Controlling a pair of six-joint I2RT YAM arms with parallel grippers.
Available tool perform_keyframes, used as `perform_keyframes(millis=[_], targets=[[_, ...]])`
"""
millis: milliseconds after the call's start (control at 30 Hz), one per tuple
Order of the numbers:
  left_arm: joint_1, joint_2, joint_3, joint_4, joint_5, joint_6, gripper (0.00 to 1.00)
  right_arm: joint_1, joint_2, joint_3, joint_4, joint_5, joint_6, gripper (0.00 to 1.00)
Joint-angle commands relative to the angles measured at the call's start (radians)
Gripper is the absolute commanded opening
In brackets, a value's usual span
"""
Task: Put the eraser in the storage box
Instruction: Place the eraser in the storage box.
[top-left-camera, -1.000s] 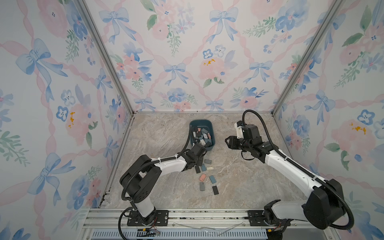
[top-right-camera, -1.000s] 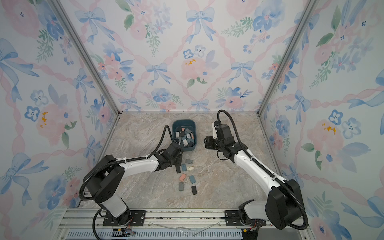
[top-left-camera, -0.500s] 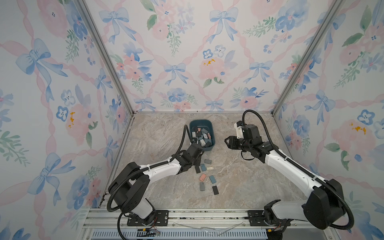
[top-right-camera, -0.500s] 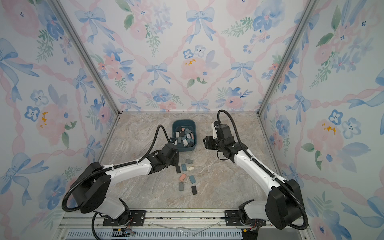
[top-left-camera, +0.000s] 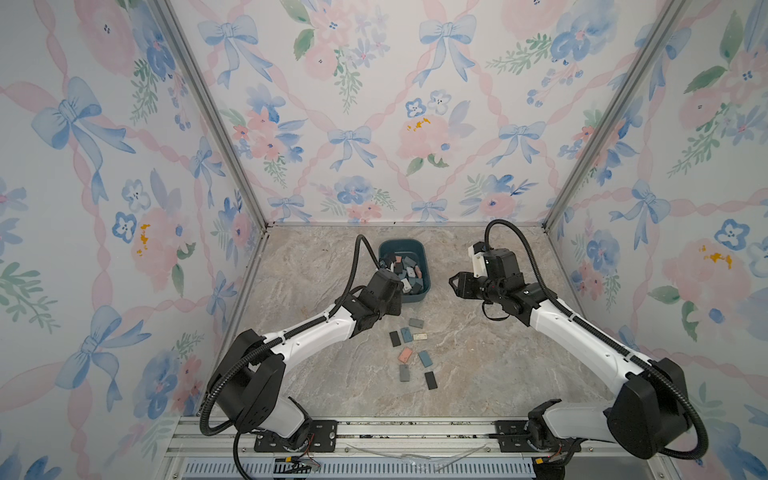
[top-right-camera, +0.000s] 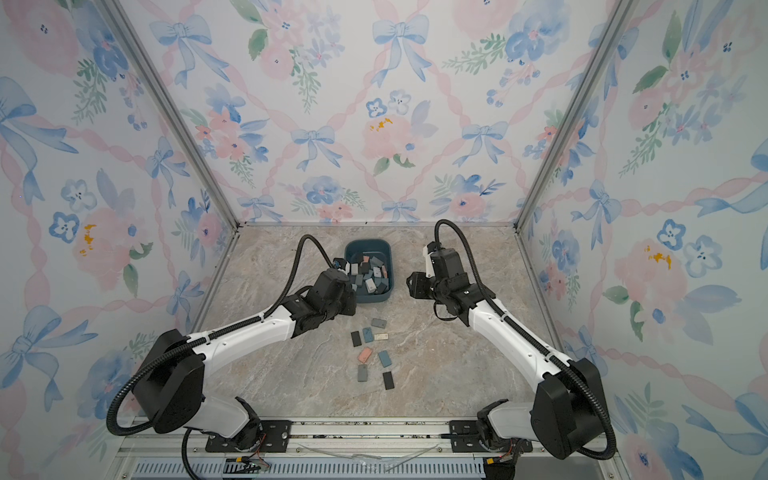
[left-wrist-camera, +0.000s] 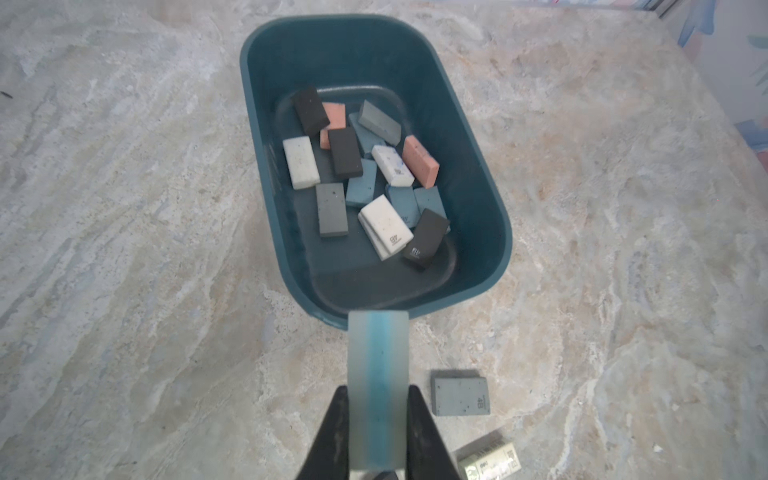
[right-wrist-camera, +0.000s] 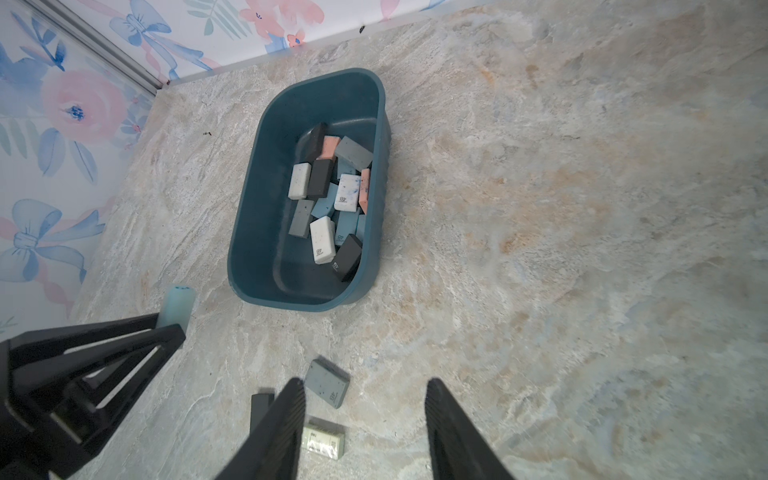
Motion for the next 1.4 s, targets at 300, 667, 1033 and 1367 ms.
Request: perform_keyframes(millis=[300, 667, 1033, 1367], targets=[[0.084, 0.192, 0.243, -0.054, 0.17, 0.09, 0.17, -0.033, -0.035, -0.007, -0.008, 0.006, -0.012, 0.5], [0.116, 0.459, 0.53, -0.096, 0.257, 0.095, 0.16, -0.072, -0.083, -0.021, -0.034, 0.014, -0.017, 0.5], [0.136, 0.706, 0.796, -0.16, 0.242, -0.022, 0.15, -0.126, -0.159, -0.089, -0.041, 0.024, 0.004, 0.51], [0.142, 0.812, 0.902, -0.163, 0.237, -0.098, 0.14, -0.161, -0.191, -0.128, -0.041, 0.015, 0.01, 0.51]])
